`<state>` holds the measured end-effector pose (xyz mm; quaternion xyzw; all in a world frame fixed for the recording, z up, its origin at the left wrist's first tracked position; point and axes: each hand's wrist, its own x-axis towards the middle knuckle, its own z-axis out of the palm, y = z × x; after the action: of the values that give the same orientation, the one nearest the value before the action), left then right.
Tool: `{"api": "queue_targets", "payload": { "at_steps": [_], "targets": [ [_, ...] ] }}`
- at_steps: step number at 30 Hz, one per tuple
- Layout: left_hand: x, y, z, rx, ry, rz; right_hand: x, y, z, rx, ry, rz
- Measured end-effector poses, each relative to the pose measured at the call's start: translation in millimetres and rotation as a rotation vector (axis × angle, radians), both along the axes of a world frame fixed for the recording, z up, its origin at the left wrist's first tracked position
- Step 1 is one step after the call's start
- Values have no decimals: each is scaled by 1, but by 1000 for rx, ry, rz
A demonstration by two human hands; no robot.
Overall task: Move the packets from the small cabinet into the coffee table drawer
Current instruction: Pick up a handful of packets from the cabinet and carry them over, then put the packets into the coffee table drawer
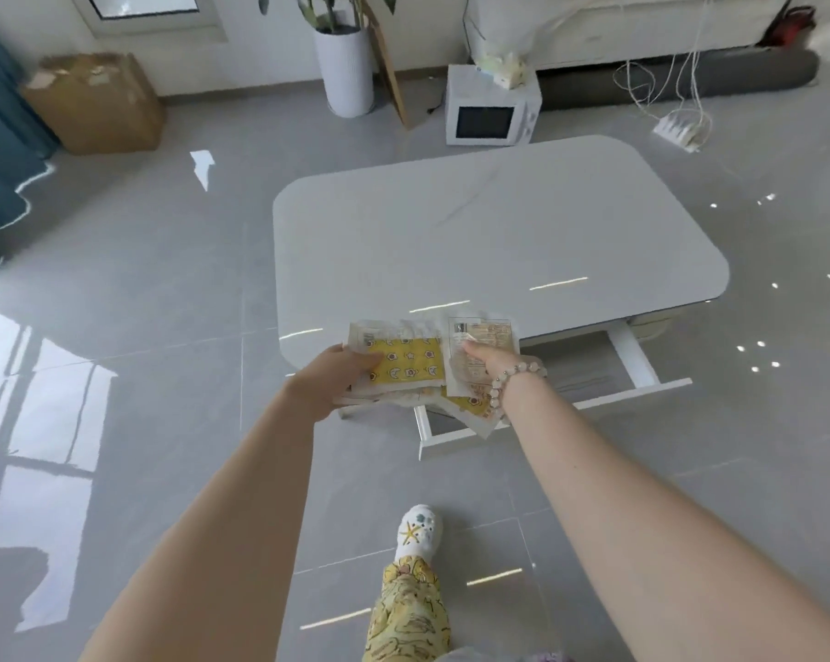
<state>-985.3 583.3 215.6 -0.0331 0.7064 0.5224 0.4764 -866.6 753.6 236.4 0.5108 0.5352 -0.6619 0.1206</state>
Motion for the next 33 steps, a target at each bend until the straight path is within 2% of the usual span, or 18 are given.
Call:
{"api": "queue_targets", "payload": {
  "at_steps": [10,20,24,33],
  "targets": [
    [-73,140,-26,-46,10,-270,-35,106,-28,-42,-63,-284],
    [-48,227,-49,-88,-69,-383,5,171,-66,-29,-168,-524],
    [-34,256,-54,-99,-76,-366,11,203,-55,14,-205,-499],
    [7,309,-87,-153,-124,-182,20,289,-90,27,-238,-180]
  ]
}}
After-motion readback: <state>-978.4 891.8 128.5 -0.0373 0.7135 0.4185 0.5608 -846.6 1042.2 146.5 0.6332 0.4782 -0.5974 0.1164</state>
